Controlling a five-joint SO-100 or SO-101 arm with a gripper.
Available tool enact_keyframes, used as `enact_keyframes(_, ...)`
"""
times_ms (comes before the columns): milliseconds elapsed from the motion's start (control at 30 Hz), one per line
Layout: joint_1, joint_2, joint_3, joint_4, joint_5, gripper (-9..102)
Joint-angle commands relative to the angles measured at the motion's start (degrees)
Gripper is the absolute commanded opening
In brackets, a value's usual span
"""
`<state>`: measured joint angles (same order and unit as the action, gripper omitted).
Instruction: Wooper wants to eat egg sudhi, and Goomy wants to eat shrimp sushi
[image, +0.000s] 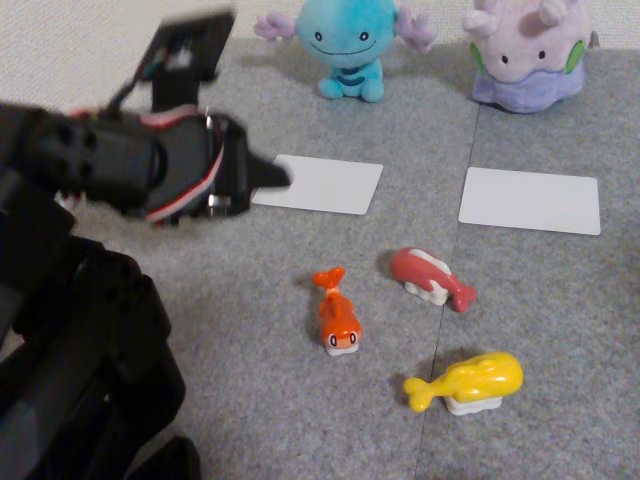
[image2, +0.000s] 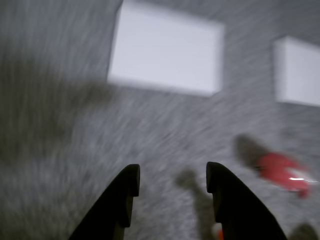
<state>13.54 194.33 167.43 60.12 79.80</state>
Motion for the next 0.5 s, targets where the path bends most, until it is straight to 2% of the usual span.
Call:
enact_keyframes(0, 6.0, 0.1, -8.6, 0.4, 2.0, 16)
enact_keyframes(333, 16.3, -1.9, -18.0, 5.1, -0.9, 16)
enact_keyframes(467, 20.7, -10.0, -18.5, 3.6, -2.5, 22)
